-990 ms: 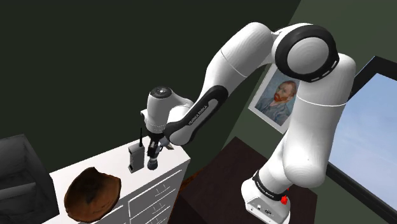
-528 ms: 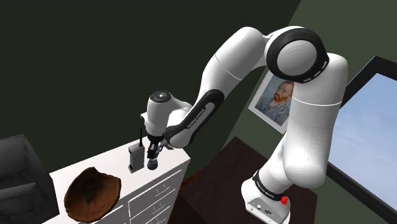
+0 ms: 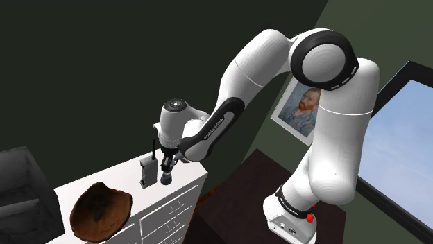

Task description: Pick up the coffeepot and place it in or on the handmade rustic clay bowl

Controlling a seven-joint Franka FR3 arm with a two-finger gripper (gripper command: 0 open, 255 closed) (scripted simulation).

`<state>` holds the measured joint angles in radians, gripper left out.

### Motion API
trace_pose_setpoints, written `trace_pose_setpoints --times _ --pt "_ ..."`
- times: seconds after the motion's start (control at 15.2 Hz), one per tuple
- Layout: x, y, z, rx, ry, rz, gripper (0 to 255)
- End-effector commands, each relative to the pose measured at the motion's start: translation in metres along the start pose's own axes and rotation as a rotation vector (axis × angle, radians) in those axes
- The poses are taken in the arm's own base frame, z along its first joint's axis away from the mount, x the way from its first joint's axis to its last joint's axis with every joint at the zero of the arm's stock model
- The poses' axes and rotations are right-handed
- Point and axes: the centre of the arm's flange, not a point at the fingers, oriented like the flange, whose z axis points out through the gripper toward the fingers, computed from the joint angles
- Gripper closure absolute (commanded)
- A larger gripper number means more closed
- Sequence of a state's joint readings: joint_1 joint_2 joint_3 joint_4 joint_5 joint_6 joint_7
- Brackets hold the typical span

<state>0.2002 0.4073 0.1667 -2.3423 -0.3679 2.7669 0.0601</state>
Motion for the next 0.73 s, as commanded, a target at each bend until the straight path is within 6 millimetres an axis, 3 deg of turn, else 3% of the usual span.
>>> trace_pose_setpoints --times 0.0,0.26,0.66 --pt "0.000 0.000 0.000 0.000 0.000 0.000 255" --pt "0.000 0.000 0.000 0.000 0.000 0.000 255" --pt "0.001 0.002 -0.032 0.000 0.000 0.000 255"
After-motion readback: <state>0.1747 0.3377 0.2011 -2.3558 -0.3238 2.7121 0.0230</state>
